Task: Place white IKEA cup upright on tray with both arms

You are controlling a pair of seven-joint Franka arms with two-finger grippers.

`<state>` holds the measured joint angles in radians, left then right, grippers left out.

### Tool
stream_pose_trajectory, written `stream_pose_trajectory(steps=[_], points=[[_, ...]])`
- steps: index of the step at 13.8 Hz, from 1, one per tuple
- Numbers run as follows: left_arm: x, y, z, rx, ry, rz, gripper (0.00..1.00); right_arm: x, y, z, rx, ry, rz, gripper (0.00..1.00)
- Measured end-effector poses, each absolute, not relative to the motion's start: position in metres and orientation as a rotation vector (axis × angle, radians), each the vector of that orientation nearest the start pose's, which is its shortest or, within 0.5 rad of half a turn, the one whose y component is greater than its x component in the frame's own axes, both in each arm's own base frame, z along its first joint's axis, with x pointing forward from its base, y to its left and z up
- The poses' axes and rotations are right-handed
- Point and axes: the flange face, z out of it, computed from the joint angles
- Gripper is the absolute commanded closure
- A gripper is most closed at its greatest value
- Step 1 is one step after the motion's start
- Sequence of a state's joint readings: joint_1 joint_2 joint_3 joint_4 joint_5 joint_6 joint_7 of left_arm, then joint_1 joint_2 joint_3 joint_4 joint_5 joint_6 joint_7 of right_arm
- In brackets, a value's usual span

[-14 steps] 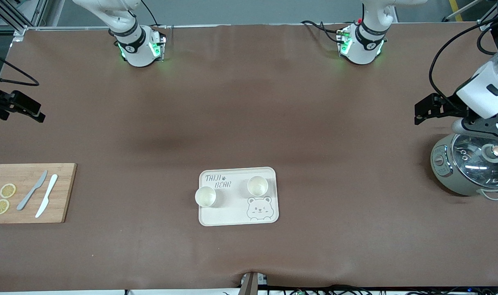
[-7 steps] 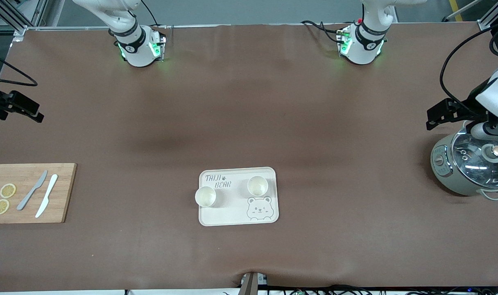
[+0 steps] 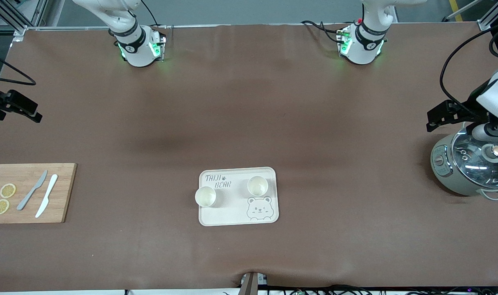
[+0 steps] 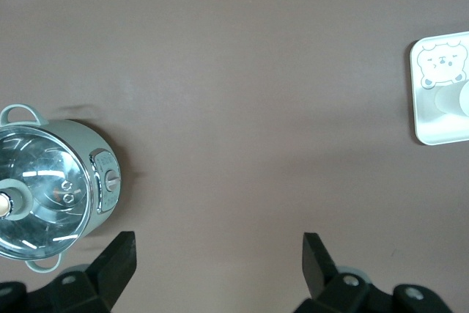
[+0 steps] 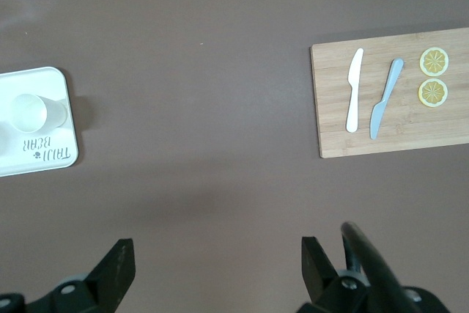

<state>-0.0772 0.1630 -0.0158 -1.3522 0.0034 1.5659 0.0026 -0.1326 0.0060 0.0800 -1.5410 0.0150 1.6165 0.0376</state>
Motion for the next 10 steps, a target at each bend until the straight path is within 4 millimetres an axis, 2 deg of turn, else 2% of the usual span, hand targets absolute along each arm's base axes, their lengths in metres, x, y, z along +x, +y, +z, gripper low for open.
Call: stream_pose_trajectory(steps=[10], points=[[0.604,-0.0528,0.6327,-3.139,0.141,-0.098,0.0,0.5608,-0.0275,0.6396,-3.122,0.133,-0.108,0.0]])
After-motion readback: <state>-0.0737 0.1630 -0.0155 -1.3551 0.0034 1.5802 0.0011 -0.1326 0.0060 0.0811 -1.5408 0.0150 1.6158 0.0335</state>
